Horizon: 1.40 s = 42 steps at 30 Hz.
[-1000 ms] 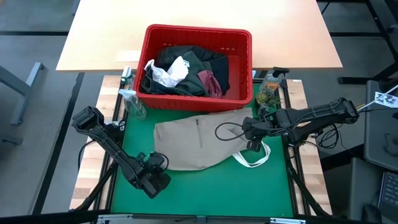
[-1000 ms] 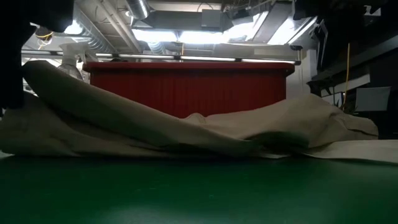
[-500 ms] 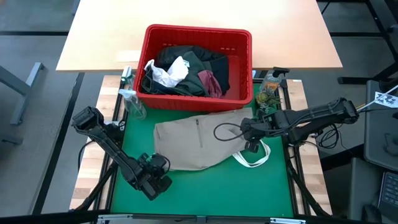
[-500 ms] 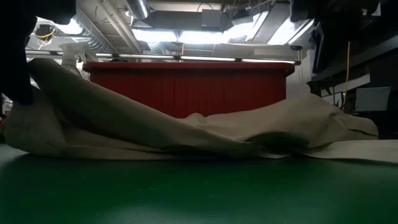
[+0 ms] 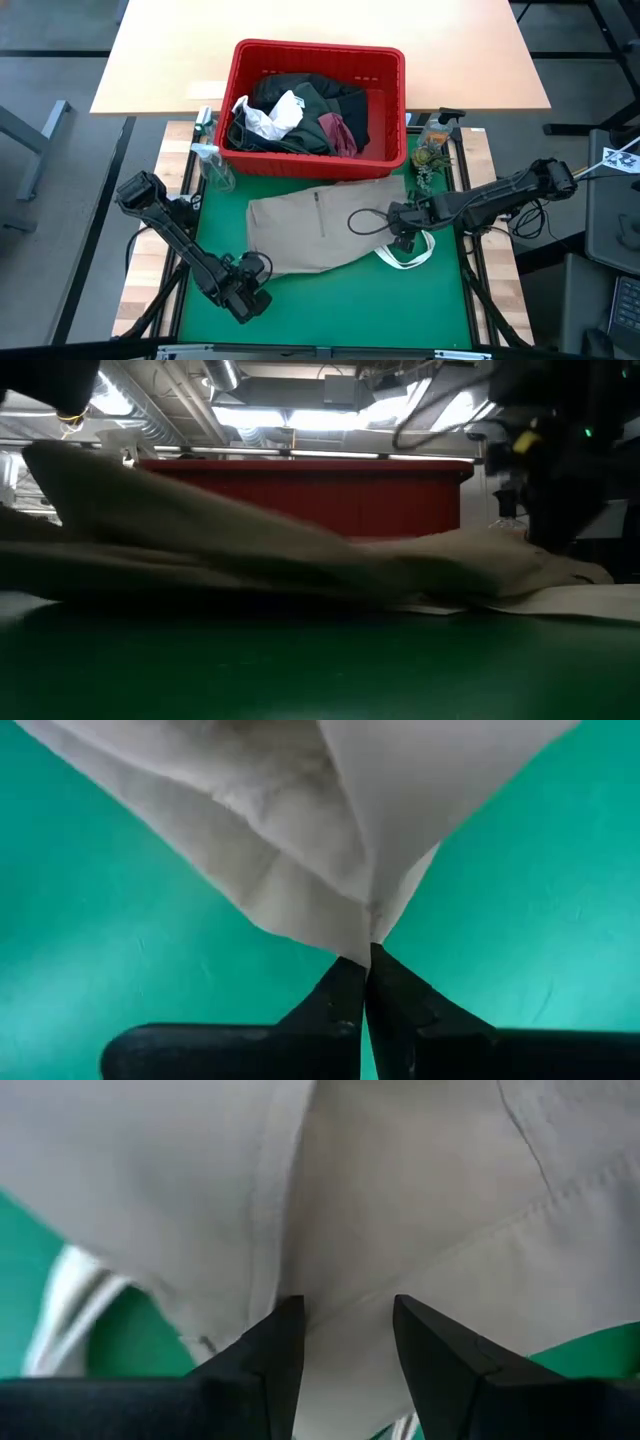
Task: Fold laundry
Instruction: Fold the brown shorts
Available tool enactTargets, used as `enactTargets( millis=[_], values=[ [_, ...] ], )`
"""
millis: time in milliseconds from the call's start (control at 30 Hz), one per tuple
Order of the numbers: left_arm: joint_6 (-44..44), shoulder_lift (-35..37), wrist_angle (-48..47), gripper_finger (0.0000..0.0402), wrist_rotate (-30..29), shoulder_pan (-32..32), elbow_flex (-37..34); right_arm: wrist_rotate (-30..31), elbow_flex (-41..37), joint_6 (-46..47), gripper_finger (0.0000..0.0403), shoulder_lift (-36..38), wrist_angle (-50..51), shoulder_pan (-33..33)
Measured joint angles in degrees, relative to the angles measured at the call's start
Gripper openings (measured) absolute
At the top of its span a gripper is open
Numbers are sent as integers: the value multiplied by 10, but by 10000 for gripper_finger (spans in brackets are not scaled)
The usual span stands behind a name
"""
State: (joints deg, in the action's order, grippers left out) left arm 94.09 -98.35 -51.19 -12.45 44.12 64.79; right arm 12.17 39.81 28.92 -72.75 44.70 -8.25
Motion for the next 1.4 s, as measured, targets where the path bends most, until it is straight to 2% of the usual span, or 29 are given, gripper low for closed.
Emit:
enactTargets(
  millis=[100, 200, 500, 633, 833, 967, 1233, 1400],
  values=[
    [15, 0, 7, 1, 20, 8, 0, -19, -33, 0, 156, 0, -27, 0],
    [18, 0, 37, 1, 35, 17, 0, -63, -50, 1, 156, 0, -38, 0],
    [15, 0, 153, 1, 52, 37, 0, -158, -53, 0, 156, 0, -62, 0],
    [15, 0, 163, 23, 48, 47, 0, -157, -53, 0, 156, 0, -71, 0],
    [15, 0, 162, 96, 46, 60, 0, -153, -25, -10, 156, 0, -55, 0],
    [14, 0, 166, 129, 43, 63, 0, -139, 13, -32, 156, 0, -26, 0],
    [13, 0, 194, 137, 20, 79, 0, -123, 72, -67, 156, 0, 12, 0],
    [10, 0, 205, 132, -21, 93, 0, -123, 79, -69, 156, 0, 19, 0]
  ],
)
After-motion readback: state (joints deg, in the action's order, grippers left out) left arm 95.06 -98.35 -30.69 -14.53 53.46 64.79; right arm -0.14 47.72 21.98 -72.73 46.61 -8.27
